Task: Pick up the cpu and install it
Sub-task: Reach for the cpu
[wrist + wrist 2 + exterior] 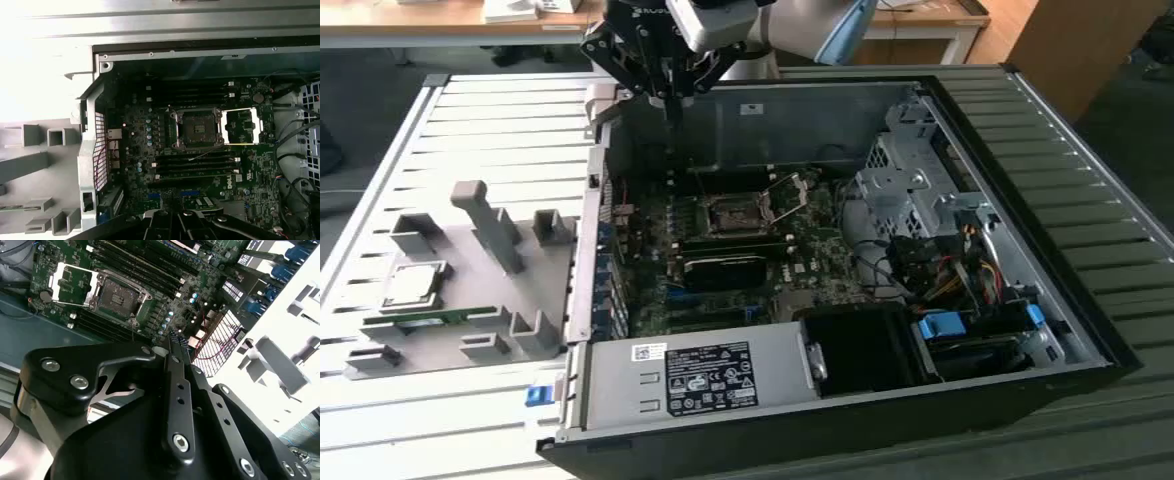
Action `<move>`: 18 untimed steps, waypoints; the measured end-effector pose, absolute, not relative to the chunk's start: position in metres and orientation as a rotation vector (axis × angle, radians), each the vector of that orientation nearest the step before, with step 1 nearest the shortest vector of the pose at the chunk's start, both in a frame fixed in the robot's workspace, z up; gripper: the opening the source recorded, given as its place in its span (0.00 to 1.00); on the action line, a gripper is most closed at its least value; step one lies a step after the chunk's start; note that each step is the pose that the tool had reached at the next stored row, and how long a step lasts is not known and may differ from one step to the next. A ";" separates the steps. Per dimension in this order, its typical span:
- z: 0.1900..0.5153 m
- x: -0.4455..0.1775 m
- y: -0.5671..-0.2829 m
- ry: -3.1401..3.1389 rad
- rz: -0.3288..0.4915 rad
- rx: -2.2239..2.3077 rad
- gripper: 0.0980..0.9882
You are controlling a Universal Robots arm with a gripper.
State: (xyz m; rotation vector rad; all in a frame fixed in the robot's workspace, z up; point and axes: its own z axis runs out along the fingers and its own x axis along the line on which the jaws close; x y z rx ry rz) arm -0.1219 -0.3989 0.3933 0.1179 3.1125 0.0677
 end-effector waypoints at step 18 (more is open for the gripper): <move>0.393 -0.132 -0.399 3.112 0.068 0.118 0.01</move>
